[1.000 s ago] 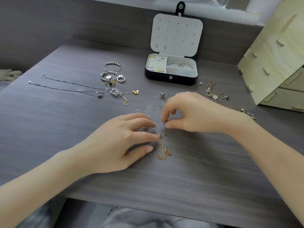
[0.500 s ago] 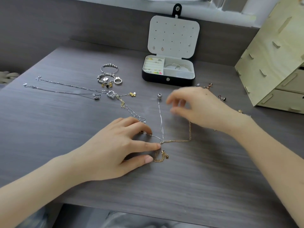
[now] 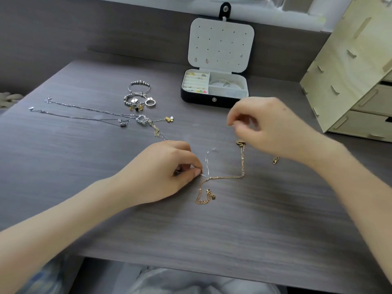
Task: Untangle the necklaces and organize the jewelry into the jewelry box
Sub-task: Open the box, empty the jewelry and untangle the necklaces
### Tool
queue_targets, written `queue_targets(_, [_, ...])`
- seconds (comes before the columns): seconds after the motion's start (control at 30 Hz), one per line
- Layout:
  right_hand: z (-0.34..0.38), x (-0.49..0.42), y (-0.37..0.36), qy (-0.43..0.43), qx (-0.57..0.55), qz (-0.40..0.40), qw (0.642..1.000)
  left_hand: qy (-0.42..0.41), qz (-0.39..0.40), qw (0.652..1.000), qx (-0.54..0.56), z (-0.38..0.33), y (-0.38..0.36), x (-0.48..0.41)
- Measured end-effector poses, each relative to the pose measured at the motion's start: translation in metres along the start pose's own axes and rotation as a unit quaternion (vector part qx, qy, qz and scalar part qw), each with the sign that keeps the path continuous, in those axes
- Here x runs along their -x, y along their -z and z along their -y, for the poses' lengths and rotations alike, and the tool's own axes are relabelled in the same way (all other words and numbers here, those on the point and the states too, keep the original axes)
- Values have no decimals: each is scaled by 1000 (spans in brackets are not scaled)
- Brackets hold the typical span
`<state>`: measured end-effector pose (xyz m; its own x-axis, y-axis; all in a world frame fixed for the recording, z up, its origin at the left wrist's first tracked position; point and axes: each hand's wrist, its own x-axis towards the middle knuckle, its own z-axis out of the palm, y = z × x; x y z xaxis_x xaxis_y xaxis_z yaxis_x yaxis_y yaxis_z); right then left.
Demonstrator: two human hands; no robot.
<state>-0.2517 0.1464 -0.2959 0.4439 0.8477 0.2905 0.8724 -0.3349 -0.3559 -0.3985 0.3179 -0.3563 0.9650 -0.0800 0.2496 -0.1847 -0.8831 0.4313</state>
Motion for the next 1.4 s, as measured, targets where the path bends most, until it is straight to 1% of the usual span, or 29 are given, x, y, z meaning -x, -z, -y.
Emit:
queue_targets(0.07, [9, 18, 27, -55, -85, 59, 993, 13, 14, 1000, -5, -1, -1, -4])
queue_targets(0.13, [10, 33, 45, -77, -119, 151, 978, 13, 21, 1000, -8, -1, -2, -6])
queue_targets(0.2, [5, 46, 49, -82, -106, 238, 962, 15, 19, 1000, -7, -1, -2, -8])
queue_targets(0.3, [2, 57, 44, -107, -64, 336, 934, 22, 7, 1000, -8, -1, -3, -8])
queue_targets(0.37, [4, 60, 37, -117, -18, 381, 917, 25, 4, 1000, -11, -2, -3, -7])
queue_targets(0.43, [5, 61, 30, -122, 21, 404, 907, 24, 1, 1000, -15, -3, -3, -6])
queue_targets(0.57, [4, 60, 27, -128, 57, 406, 903, -3, -15, 999, -28, -6, -4, -1])
queue_targets(0.73, [1, 59, 30, -129, 64, 377, 915, -69, -71, 993, -61, -8, -10, -5])
queue_targets(0.87, [5, 57, 28, -122, 79, 362, 921, -119, -67, 989, -53, -11, -13, -32])
queue_targets(0.9, [5, 56, 27, -116, 92, 343, 928, -133, -62, 988, -49, -12, -15, -40])
queue_targets(0.97, [4, 57, 23, -100, 109, 273, 951, -165, -43, 984, -53, -14, -18, -54])
queue_targets(1.07, [6, 60, 10, -103, 61, 168, 979, -209, -11, 973, -96, -11, -25, -65])
queue_targets(1.13, [8, 63, -2, -117, 27, 138, 983, -222, -3, 968, -117, -6, -26, -68])
queue_targets(1.27, [7, 67, -13, -136, 2, 150, 979, -216, -20, 964, -156, 8, -22, -72])
queue_targets(1.4, [7, 69, -10, -115, 39, 189, 975, -194, -33, 964, -179, 18, -18, -74])
